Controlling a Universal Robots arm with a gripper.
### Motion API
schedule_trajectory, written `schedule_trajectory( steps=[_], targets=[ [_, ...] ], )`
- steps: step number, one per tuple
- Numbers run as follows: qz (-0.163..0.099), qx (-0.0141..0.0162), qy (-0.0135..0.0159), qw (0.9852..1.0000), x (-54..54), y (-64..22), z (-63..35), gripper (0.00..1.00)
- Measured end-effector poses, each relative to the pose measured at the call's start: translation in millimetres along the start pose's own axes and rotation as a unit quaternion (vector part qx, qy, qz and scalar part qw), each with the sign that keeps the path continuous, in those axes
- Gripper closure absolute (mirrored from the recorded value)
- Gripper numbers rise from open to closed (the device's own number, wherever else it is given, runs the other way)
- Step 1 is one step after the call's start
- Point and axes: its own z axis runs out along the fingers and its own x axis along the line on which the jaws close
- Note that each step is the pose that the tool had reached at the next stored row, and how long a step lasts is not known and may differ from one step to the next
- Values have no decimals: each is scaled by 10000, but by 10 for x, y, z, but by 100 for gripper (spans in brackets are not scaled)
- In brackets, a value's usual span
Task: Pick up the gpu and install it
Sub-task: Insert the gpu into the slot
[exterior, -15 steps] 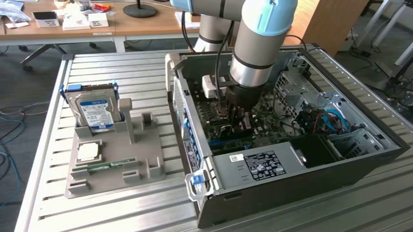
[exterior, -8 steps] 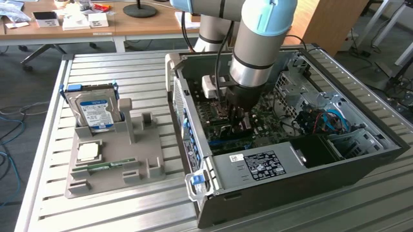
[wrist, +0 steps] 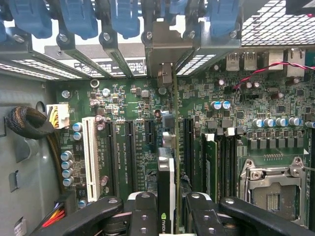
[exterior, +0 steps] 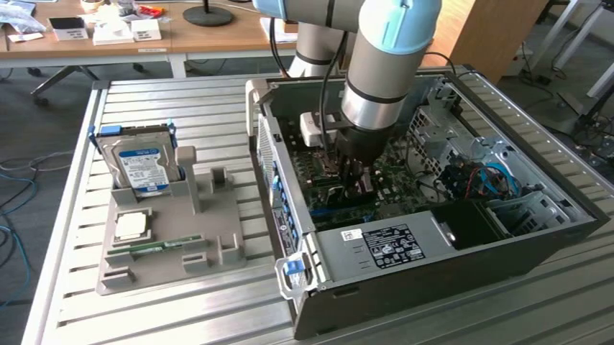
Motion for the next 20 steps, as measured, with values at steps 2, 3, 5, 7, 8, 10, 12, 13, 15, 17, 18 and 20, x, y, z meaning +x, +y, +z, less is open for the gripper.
schedule_trajectory(
  steps=[2, 3, 5, 7, 8, 10, 12, 13, 15, 17, 18, 20],
  targets=[
    [0, -1, 1, 10000, 0, 0, 2, 73],
    [0, -1, 0, 10000, 0, 1, 2, 73],
    [0, 0, 1, 10000, 0, 1, 2, 73],
    [0, 0, 0, 10000, 0, 1, 3, 73],
    [0, 0, 1, 10000, 0, 1, 5, 73],
    [0, 1, -1, 10000, 0, 0, 11, 73],
    [0, 0, -1, 10000, 0, 0, 10, 73],
    [0, 0, 0, 10000, 0, 1, 10, 73],
    [0, 0, 0, 10000, 1, 1, 10, 73],
    [0, 0, 0, 10000, 0, 1, 10, 73],
    [0, 0, 0, 10000, 1, 1, 9, 73],
    [1, -6, -3, 10000, 0, 3, 11, 73]
  ],
)
